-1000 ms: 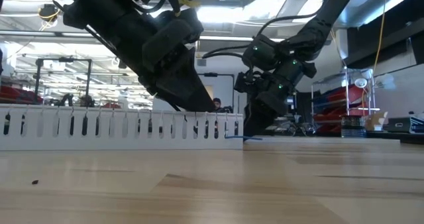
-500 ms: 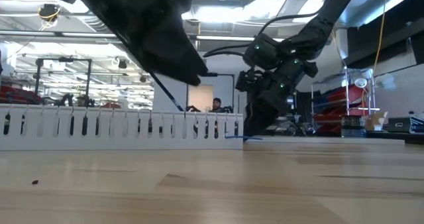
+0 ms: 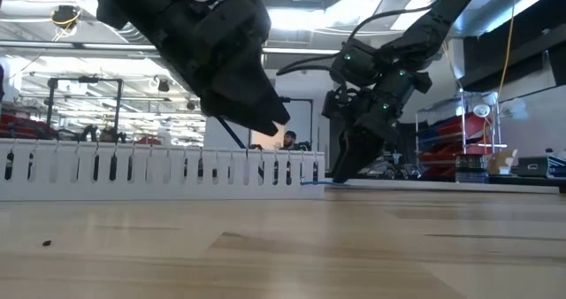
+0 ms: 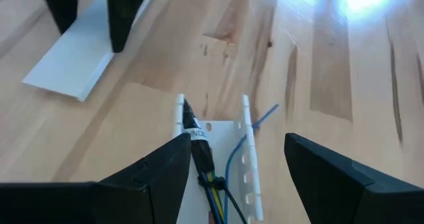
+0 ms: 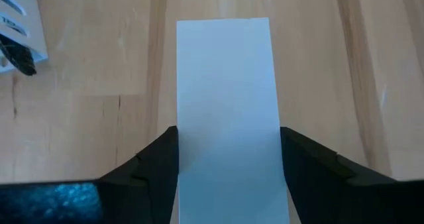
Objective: Ziptie cables
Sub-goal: Close the white cable duct
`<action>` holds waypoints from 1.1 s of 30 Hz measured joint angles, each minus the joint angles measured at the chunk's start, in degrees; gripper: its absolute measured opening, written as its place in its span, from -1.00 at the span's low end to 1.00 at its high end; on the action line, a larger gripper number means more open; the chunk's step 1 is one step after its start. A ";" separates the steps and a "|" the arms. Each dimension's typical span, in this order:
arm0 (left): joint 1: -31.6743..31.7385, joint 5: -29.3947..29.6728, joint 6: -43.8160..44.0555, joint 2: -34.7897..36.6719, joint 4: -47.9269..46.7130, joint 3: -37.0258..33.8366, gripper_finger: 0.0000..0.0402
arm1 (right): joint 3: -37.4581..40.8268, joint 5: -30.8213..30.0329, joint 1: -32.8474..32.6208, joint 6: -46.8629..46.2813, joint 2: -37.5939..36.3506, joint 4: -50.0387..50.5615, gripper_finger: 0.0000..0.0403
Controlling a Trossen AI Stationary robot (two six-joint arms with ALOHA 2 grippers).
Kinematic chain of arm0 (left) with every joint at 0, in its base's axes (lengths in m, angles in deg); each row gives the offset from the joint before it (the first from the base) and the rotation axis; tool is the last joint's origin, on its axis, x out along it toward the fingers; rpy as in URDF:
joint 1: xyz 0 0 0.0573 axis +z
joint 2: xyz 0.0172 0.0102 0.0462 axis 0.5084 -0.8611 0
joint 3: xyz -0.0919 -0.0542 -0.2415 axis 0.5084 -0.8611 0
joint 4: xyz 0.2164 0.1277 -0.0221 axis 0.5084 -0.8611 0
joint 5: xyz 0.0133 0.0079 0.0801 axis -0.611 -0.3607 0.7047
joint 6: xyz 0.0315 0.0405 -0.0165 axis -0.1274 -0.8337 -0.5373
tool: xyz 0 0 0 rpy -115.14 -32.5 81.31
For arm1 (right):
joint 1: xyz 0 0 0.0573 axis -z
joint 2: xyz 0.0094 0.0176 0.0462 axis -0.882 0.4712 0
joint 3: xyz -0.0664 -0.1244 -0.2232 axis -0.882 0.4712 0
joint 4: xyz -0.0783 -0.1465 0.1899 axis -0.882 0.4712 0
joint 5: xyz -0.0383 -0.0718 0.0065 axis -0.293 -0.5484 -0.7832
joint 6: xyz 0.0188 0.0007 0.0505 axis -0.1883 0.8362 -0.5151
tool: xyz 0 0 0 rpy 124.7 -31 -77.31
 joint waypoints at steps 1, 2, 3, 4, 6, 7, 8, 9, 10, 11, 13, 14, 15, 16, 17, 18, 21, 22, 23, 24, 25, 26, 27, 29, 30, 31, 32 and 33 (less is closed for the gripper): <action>0.13 -0.13 -0.53 -0.11 0.02 0.00 0.18 | 0.00 0.00 0.00 0.04 0.00 0.23 0.09; 0.13 -0.22 -1.29 -0.11 -0.17 0.00 0.18 | 0.00 -0.01 0.02 0.13 0.00 0.46 0.09; 0.24 -0.22 -1.76 -0.11 -0.38 0.00 0.18 | 0.00 0.02 0.04 0.25 0.00 0.65 0.09; 0.43 -0.22 -2.24 -0.11 -0.43 0.00 0.18 | -0.02 0.02 0.04 0.52 0.00 0.70 0.09; 0.83 -0.20 -2.63 -0.11 -0.45 0.00 0.18 | -0.08 0.03 0.04 1.04 0.00 0.70 0.09; 1.05 -0.18 -2.64 -0.11 -0.45 0.00 0.18 | -0.09 0.04 0.03 1.13 0.00 0.71 0.09; 1.23 -0.18 -2.72 -0.11 -0.44 0.00 0.18 | -0.09 0.06 0.02 1.26 0.00 0.70 0.09; 1.39 -0.28 -2.97 -0.11 -0.42 0.00 0.18 | -0.09 0.07 0.02 1.28 0.00 0.70 0.09; 1.64 -0.53 -3.40 -0.11 -0.34 0.00 0.18 | -0.11 0.09 0.02 1.29 0.00 0.70 0.09; 2.00 -0.94 -4.06 -0.11 -0.23 0.00 0.18 | -0.11 0.13 0.04 1.31 0.00 0.70 0.09; 3.09 -2.92 -4.63 -0.11 -0.18 0.00 0.18 | -0.11 0.13 0.04 1.31 0.00 0.70 0.09; 3.73 -4.11 -4.55 -0.11 -0.17 0.00 0.18 | -0.13 0.13 0.04 1.31 0.00 0.70 0.09; 4.32 -5.02 -4.39 -0.12 -0.18 0.00 0.18 | -0.13 0.14 0.02 1.32 0.00 0.74 0.09; 4.81 -5.87 -4.36 -0.27 -0.18 0.00 0.18 | -0.13 0.15 0.02 1.33 0.00 0.83 0.09; 5.19 -6.44 -4.44 -0.49 -0.06 0.00 0.18 | -0.17 0.15 0.02 1.33 -0.02 0.93 0.09; 5.55 -6.65 -4.88 -0.61 -0.15 0.00 0.18 | -0.17 0.15 0.03 1.33 -0.02 0.98 0.09; 6.18 -8.32 -5.83 -0.66 -0.72 0.00 0.18 | -0.20 0.13 0.04 1.35 -0.04 0.98 0.09; 6.18 -8.60 -5.67 -0.66 -0.62 0.00 0.18 | -0.20 0.10 0.02 1.35 -0.04 0.98 0.09; 6.02 -8.73 -5.72 -0.66 -0.62 0.00 0.18 | -0.20 0.10 0.03 1.35 -0.05 0.99 0.09; 5.63 -8.81 -5.98 -0.66 -0.69 0.00 0.18 | -0.20 0.10 0.04 1.35 -0.07 1.00 0.09; 5.25 -8.79 -6.26 -0.66 -0.78 0.00 0.18 | -0.20 0.10 0.04 1.35 -0.09 1.00 0.09; 4.82 -8.79 -6.70 -0.75 -0.70 0.00 0.18 | -0.22 0.09 0.02 1.35 -0.11 1.00 0.09; 4.40 -8.79 -7.07 -1.13 -0.31 0.02 0.18 | -0.22 0.09 0.02 1.35 -0.11 1.02 0.09; 3.87 -8.85 -7.22 -2.05 -0.51 0.00 0.18 | -0.22 0.06 0.02 1.36 -0.11 1.03 0.09; 3.66 -8.88 -7.22 -2.72 -0.48 0.00 0.18 | -0.22 0.04 0.02 1.37 -0.11 1.04 0.09; 3.53 -8.83 -7.43 -3.27 -0.25 0.00 0.18 | -0.22 0.04 0.02 1.37 -0.11 1.02 0.10; 3.43 -8.82 -7.40 -3.63 -0.04 0.01 0.18 | -0.22 0.04 0.02 1.37 -0.11 1.07 0.10; 3.43 -8.80 -7.34 -3.89 0.27 0.02 0.18 | -0.22 0.02 0.02 1.37 -0.11 1.03 0.10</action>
